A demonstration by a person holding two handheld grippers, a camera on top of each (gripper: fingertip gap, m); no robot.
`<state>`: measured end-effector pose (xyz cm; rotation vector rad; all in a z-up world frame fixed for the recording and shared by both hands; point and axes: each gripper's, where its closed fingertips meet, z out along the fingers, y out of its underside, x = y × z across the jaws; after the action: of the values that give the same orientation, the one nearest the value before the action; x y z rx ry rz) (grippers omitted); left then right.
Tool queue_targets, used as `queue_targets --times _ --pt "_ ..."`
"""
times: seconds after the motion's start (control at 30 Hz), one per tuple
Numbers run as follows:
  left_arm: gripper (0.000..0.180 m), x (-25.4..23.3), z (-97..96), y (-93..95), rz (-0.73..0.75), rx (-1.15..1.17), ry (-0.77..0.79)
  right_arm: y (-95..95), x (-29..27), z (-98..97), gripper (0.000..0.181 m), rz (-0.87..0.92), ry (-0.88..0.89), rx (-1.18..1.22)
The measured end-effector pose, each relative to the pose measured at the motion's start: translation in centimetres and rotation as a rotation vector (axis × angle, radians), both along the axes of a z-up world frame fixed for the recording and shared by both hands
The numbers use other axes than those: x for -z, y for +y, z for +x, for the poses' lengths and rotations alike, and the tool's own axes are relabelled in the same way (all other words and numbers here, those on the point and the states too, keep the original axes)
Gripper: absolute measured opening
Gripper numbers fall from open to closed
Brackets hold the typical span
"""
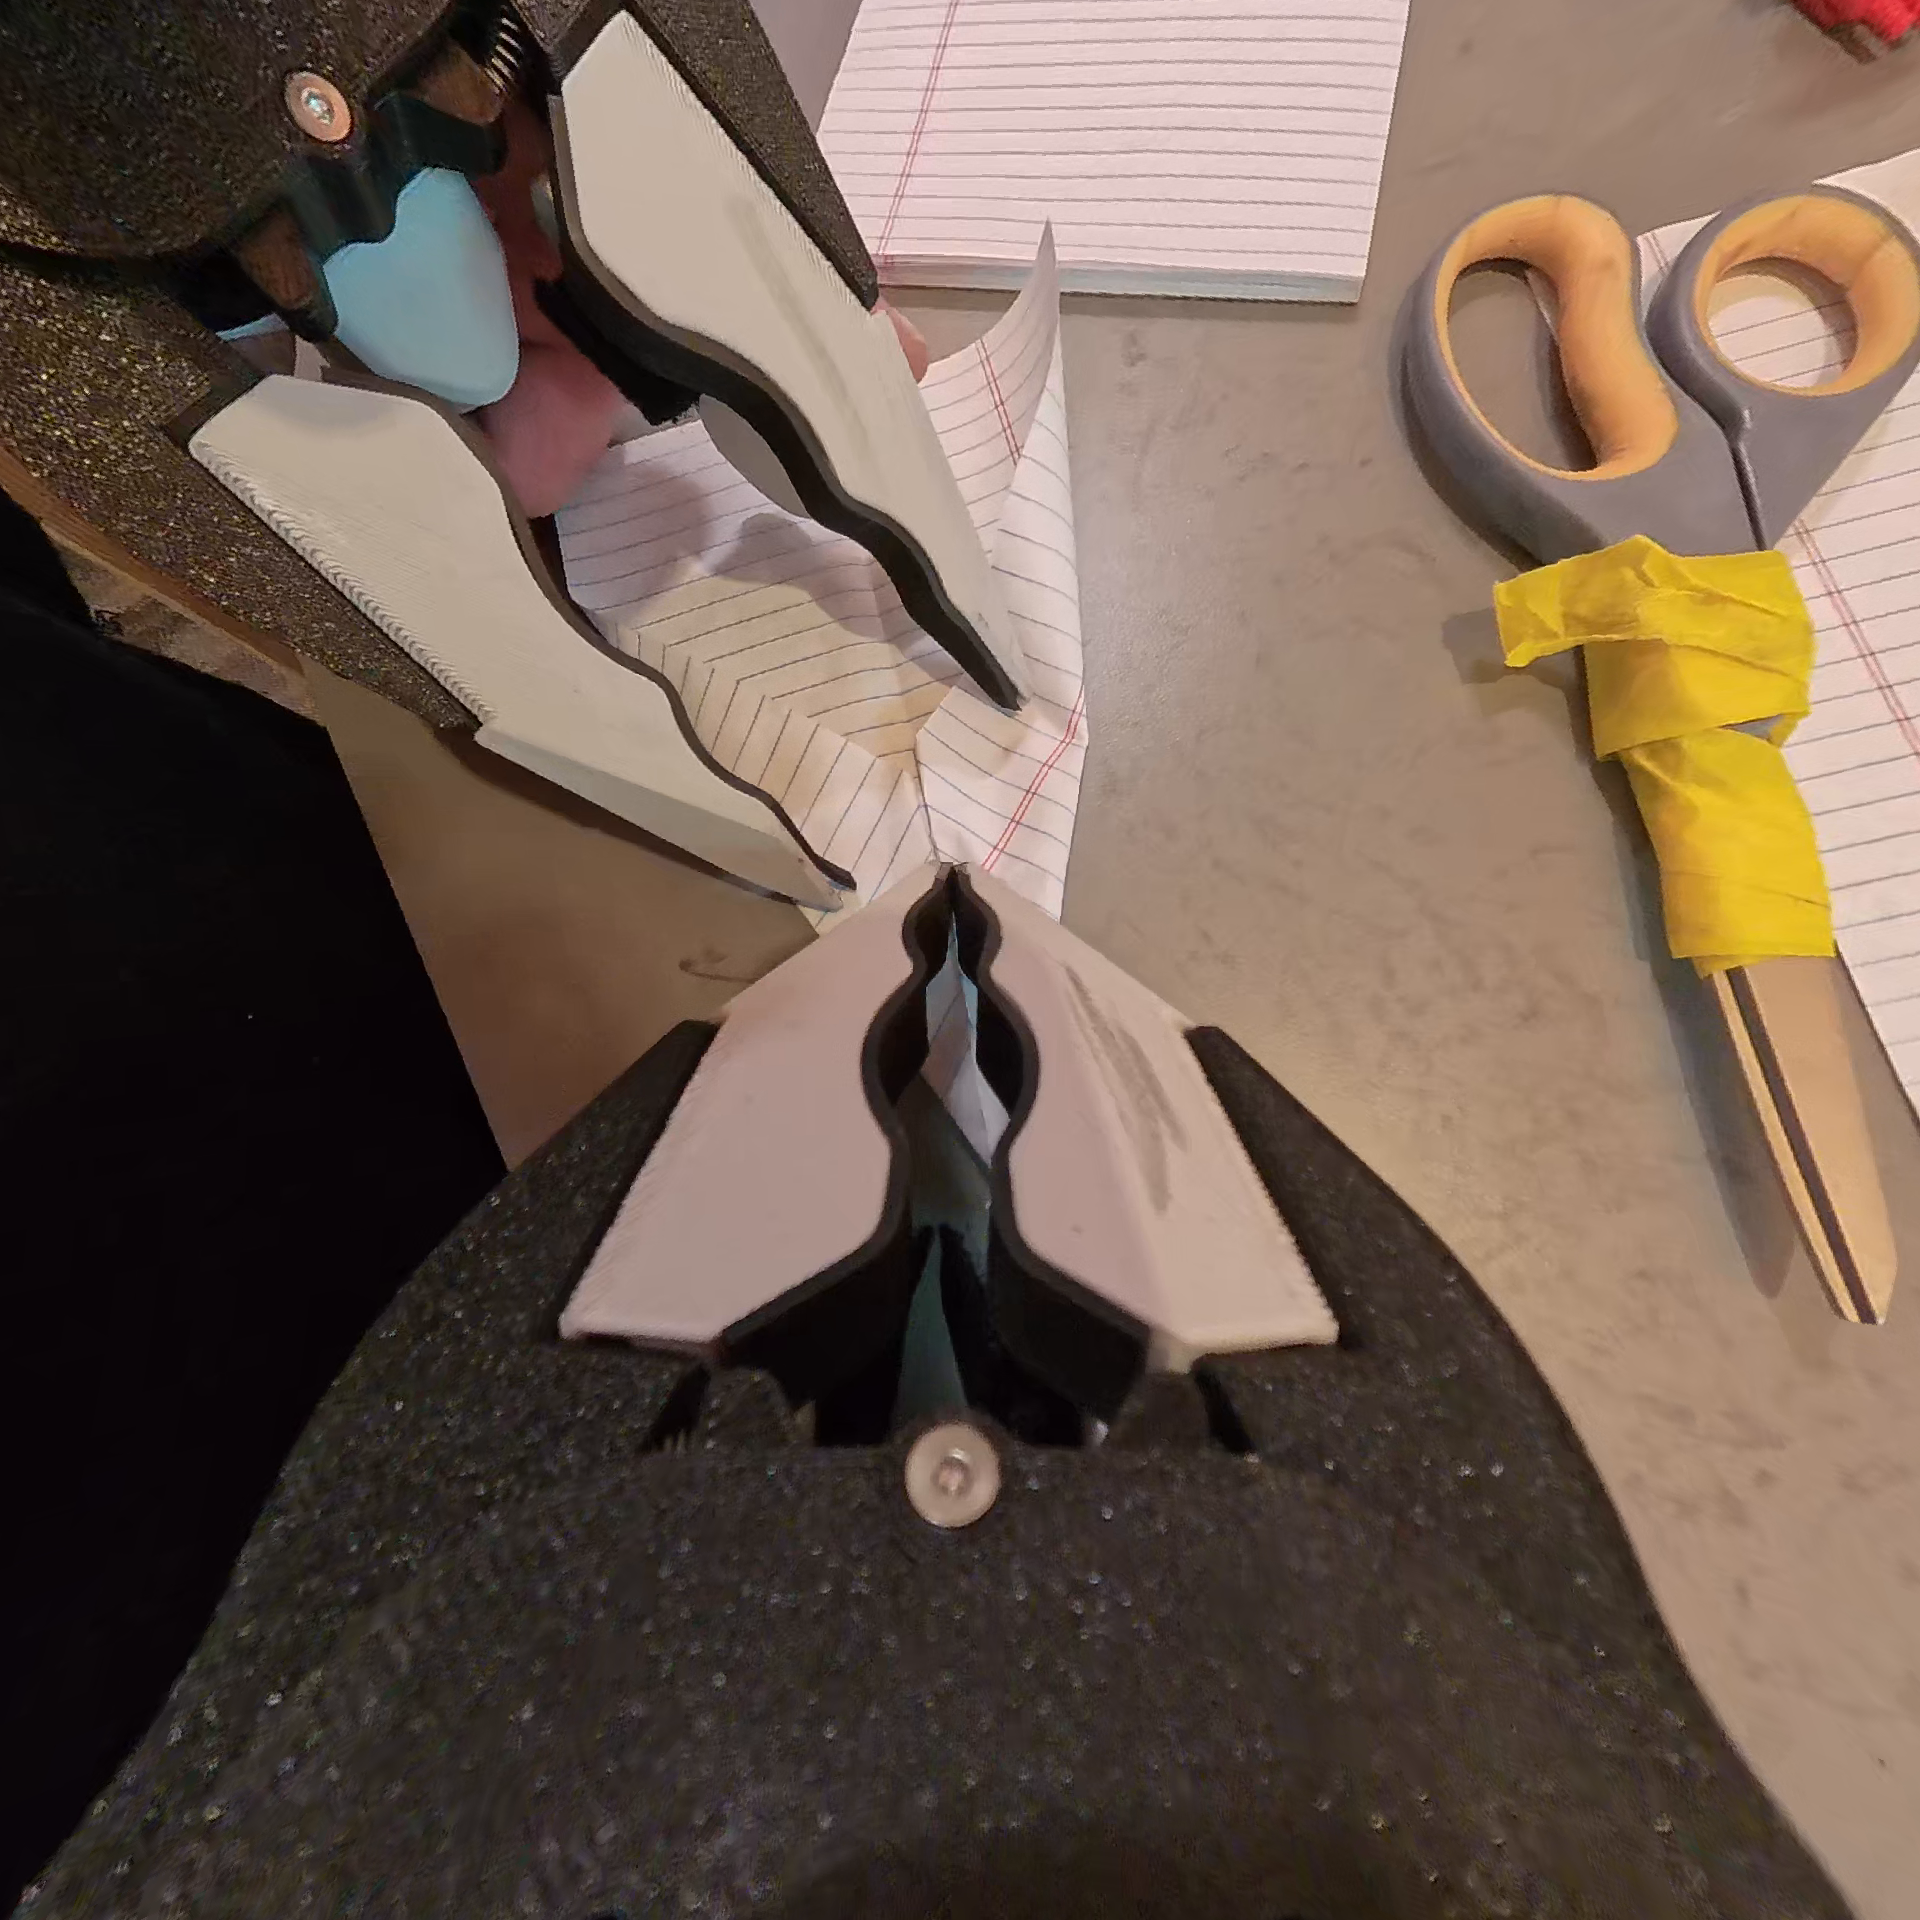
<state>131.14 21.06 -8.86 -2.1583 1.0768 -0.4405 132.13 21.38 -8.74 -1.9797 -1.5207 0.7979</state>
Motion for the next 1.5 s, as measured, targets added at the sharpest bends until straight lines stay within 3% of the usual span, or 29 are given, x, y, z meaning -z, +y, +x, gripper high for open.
queue_targets --times 0.33,1.2,1.5 --pt "0.048 0.0 -0.1 0.1 0.0 -0.007 -0.005 0.0 0.0 0.0 0.0 -0.015 0.005 0.0" --pt "0.019 -0.5 -0.2 1.0 0.028 -0.08 -0.014 -0.6 0.0 0.0 0.0 -0.026 0.003 -0.043" --pt "0.013 0.0 -0.2 1.0 0.044 -0.087 0.048 -0.7 0.0 0.0 0.0 -0.031 0.004 -0.044"
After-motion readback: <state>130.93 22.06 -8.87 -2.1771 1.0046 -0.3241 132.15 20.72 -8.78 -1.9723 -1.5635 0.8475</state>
